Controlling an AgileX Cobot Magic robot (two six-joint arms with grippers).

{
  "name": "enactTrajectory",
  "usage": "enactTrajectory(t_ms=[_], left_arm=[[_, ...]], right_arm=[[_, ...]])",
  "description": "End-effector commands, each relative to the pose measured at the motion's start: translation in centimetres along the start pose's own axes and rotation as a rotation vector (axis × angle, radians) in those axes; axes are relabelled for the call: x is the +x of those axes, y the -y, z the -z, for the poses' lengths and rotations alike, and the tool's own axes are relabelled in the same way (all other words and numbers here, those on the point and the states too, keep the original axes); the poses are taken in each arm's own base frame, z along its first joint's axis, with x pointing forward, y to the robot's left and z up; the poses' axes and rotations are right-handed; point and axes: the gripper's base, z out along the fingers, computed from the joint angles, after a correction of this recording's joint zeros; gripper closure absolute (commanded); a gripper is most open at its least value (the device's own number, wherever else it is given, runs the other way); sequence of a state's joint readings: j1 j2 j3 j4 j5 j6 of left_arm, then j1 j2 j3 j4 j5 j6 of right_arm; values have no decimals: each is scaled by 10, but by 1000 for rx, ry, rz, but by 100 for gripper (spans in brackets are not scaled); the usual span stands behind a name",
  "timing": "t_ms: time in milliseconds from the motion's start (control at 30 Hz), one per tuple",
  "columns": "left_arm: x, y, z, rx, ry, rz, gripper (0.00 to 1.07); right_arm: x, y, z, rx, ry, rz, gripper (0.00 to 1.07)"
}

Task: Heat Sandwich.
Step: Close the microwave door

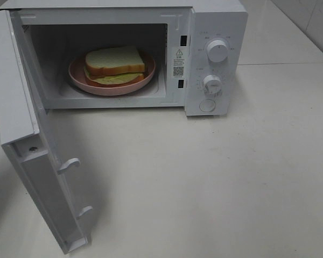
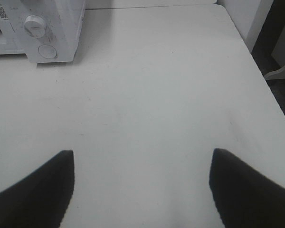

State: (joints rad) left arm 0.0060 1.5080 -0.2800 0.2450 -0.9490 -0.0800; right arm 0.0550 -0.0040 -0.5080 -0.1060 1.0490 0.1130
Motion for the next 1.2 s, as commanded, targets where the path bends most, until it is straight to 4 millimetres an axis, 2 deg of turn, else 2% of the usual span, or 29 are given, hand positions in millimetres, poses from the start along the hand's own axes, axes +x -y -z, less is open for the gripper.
enactTrajectory(t_ms=[33, 133, 467, 967, 1200], left_arm=[[-1, 6, -4, 32, 18, 7, 107], [1, 21, -11, 88, 5, -23, 107], [-10, 42, -24, 108, 42, 20, 107], [-13, 77, -42, 118, 37, 22, 107], [-21, 100, -61, 122, 43, 27, 107]], right_arm=[[2, 1, 3, 7, 34, 1, 32], [2, 1, 3, 7, 34, 1, 32], [2, 1, 3, 7, 34, 1, 32], [2, 1, 3, 7, 34, 1, 32], [2, 1, 3, 7, 34, 1, 32]])
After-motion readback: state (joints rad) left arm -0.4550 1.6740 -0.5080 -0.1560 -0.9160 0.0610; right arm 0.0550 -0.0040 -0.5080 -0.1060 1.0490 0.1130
